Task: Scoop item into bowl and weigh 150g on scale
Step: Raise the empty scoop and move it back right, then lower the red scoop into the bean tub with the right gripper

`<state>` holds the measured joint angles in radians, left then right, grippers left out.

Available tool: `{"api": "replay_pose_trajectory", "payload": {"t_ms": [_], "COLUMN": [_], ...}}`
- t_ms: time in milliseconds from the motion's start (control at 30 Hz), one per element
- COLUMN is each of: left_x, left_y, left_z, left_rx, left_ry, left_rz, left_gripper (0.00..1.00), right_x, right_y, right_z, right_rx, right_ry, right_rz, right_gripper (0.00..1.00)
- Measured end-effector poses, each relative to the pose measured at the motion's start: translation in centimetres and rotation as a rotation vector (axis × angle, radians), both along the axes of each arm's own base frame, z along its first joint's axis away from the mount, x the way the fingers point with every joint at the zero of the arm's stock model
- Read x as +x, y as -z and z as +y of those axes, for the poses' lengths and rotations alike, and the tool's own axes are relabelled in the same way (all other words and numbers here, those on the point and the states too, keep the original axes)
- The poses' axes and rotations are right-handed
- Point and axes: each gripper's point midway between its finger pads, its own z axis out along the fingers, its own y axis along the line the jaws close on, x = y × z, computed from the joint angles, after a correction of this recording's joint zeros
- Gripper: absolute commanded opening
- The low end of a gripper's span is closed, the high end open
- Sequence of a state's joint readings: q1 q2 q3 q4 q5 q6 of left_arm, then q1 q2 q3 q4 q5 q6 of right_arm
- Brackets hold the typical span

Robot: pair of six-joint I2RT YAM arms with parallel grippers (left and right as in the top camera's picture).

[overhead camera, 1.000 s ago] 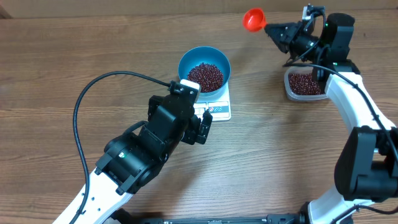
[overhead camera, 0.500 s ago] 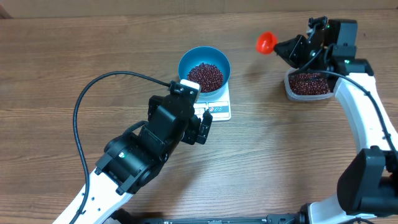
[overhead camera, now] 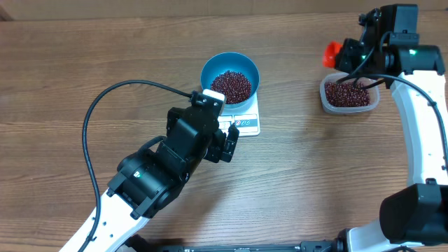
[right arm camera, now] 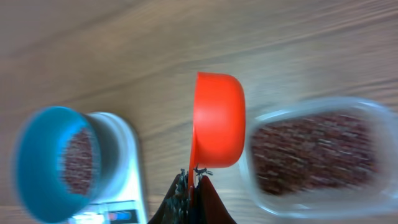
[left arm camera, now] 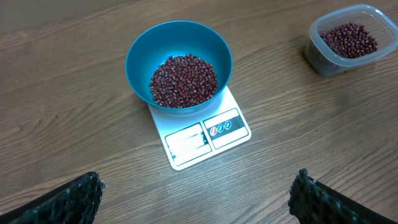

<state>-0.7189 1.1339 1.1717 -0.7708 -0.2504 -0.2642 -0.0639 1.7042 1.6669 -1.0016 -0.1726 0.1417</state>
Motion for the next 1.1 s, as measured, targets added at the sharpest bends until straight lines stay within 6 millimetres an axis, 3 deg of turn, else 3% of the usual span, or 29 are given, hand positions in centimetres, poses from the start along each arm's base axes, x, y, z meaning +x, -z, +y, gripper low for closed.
{"api": "replay_pose_trajectory", "payload": {"t_ms": [267, 633, 867, 1100], "left_x": [0.0, 0.0, 0.0, 0.0], "left_y": [0.0, 0.0, 0.0, 0.0], "left_z": [0.0, 0.0, 0.0, 0.0], "left_rx": [0.000, 0.000, 0.000, 0.000], "left_ry": [0.000, 0.000, 0.000, 0.000], "left_rz": [0.000, 0.000, 0.000, 0.000], "left_gripper": [0.99, 0.99, 0.99, 0.99], "right_x": [-2.8, -5.7, -4.9, -4.2], "right_y": [1.4, 2.3, 2.5, 5.2], "right_z": [-4.4, -6.2, -6.7, -7.6], "right_rx": [-0.257, -0.396, -0.431, -0.434], "right_ry": [0.076, 0.042, 0.022, 0.019], "right_rz": [0.129, 0.261, 0.243, 0.311], "right_gripper": [0.04, 0.04, 0.04, 0.04]}}
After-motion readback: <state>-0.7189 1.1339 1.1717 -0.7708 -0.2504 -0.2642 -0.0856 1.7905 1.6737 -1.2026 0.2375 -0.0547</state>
